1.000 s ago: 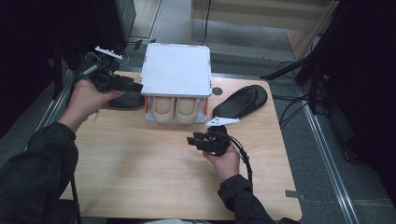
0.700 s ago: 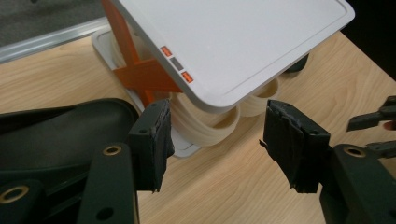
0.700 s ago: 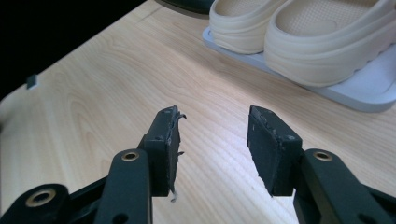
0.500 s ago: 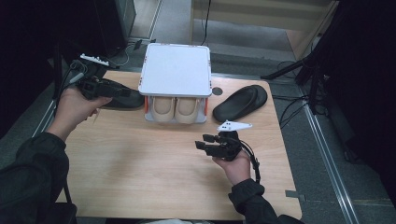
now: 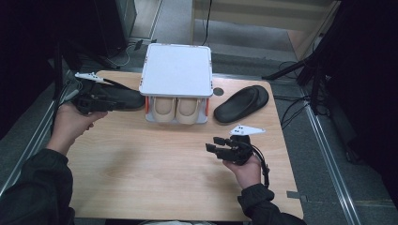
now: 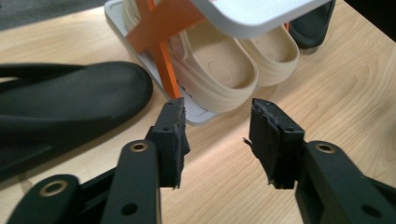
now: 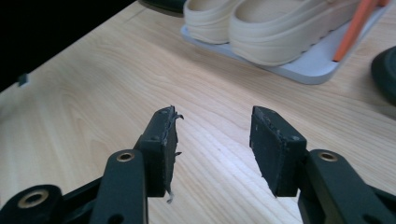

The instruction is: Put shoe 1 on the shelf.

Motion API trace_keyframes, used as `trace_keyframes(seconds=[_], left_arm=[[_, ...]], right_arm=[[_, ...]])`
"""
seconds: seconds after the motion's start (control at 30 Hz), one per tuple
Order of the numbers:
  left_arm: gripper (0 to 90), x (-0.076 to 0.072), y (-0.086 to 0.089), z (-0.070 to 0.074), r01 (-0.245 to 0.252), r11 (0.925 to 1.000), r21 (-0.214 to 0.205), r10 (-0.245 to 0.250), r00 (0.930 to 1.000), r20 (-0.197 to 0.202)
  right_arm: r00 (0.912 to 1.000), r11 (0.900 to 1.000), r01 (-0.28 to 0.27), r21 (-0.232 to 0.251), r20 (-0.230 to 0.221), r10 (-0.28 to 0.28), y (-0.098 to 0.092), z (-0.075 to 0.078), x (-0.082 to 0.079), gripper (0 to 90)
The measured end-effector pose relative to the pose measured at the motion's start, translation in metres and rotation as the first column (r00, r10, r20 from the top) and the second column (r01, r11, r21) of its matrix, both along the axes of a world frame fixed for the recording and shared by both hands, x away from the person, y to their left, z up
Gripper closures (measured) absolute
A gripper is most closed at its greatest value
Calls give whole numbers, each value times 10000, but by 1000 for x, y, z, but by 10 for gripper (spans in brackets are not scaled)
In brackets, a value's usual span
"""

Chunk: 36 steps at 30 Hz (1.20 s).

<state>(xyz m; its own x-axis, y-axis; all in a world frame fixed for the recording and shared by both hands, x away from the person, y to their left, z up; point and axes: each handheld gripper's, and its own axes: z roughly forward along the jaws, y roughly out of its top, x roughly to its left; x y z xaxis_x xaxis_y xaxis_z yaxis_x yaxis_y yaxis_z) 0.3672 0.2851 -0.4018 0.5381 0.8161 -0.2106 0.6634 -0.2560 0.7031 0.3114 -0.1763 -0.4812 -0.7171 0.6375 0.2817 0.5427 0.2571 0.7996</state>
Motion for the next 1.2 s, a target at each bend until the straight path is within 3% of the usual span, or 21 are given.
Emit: trace_keyframes(seconds=[0.13, 0.2, 0.33, 0.53, 0.6, 0.93, 1.03, 1.2], left_arm=[[660, 1, 0, -11, -259, 9997, 6, 259, 9995, -193], [723, 2, 1, -18, -291, 9994, -187, 289, 9995, -95], [818, 8, 5, -32, -373, 9984, -431, 359, 9988, -319], [898, 12, 13, -49, -844, 9916, -985, 842, 9964, -64], [900, 17, 15, -54, -877, 9942, -619, 866, 9960, -196], [900, 37, 30, -72, -1753, 9816, -757, 1722, 9840, -469], [900, 45, 28, -74, -1748, 9832, -517, 1718, 9834, -584], [900, 60, 24, -78, -1861, 9807, -595, 1817, 9807, -729]], right_arm=[[9999, 9998, 167, -92, -34, -167, 0, -2, 0, 522], [9999, 9996, 104, -259, 8, -104, 2, -3, -1, 522], [10000, 9991, 22, -413, -33, -23, 5, -5, 0, 524], [9999, 9992, 97, -397, 33, -95, 6, -5, -2, 532], [10000, 9989, 30, -476, 65, -27, 8, -5, -2, 534], [10000, 9982, 61, -590, -67, -65, 10, -8, -2, 538], [9999, 9984, 120, -550, -103, -126, 8, -9, -2, 538], [9995, 9979, 239, -607, -195, -251, 4, -10, -4, 538]])
